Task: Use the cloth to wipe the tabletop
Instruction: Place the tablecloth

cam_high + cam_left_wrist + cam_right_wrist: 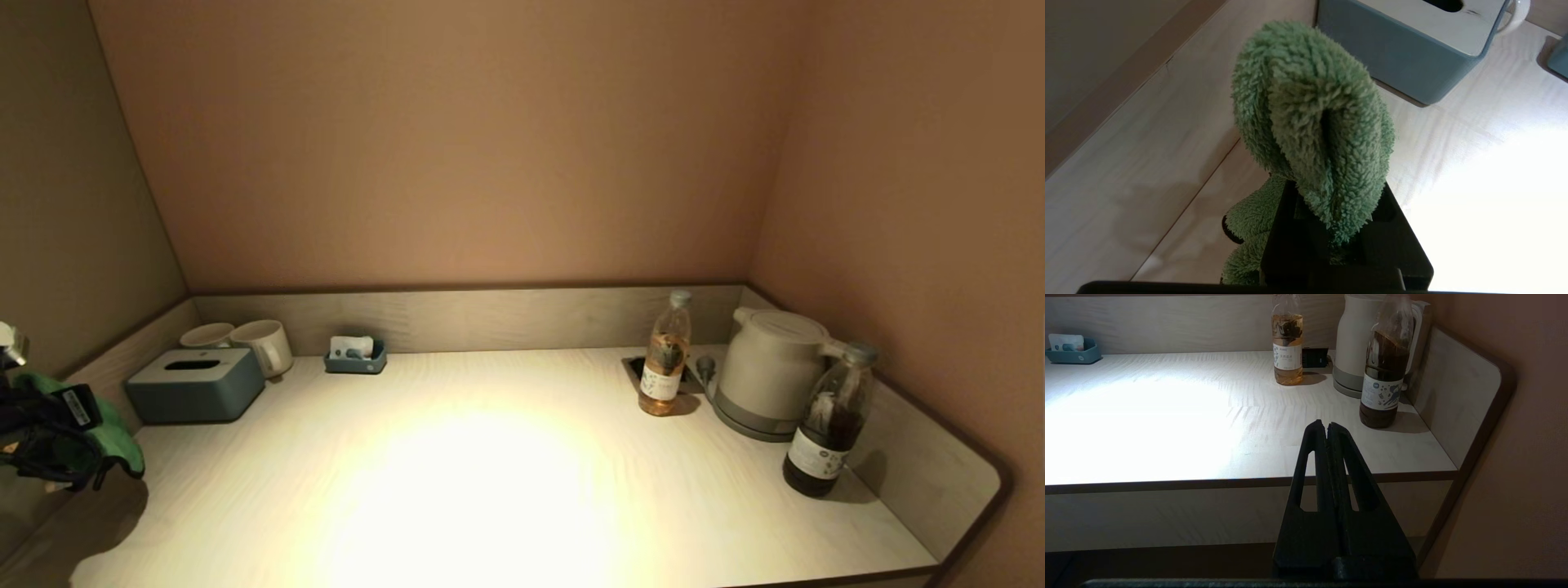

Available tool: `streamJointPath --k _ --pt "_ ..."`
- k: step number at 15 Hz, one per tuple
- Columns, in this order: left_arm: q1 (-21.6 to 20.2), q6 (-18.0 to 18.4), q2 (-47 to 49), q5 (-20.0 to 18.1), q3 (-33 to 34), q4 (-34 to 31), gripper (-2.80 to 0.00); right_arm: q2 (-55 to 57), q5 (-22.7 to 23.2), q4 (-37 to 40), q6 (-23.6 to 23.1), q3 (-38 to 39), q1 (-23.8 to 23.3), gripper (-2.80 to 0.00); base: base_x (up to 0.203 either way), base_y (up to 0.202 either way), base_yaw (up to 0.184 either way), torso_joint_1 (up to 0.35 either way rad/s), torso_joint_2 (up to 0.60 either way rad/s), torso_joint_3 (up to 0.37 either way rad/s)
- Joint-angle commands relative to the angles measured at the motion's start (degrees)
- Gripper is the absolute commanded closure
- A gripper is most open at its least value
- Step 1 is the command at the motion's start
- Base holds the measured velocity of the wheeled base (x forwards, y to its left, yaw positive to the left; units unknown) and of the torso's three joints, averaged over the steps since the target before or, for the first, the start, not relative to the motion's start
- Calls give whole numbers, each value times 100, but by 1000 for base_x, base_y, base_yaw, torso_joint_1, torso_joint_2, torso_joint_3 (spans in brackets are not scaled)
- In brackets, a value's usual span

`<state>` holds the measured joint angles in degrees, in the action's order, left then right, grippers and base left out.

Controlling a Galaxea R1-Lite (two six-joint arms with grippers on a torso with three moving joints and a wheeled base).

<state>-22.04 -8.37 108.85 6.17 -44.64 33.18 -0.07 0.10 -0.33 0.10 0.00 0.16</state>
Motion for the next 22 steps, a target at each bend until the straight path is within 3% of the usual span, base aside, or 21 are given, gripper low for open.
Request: streamJointPath --k 1,9,10,12,15,22 --pt "-65 15 362 7 22 317 0 7 8 -2 -1 0 2 0 0 0 0 0 0 0" --pt "-117 29 515 7 35 444 0 7 -1 -2 -1 0 2 0 0 0 0 0 0 0" --pt "-117 6 541 2 28 473 -280 7 -1 -2 -1 0 2 0 0 0 0 0 0 0" --pt "-136 5 541 1 73 759 -280 7 7 -2 -1 0 2 0 0 0 0 0 0 0" --pt "-151 51 549 6 371 1808 -280 7 8 -2 -1 0 2 0 0 0 0 0 0 0" --pt "-152 2 276 24 401 1907 -280 7 -1 -2 -1 0 2 0 0 0 0 0 0 0"
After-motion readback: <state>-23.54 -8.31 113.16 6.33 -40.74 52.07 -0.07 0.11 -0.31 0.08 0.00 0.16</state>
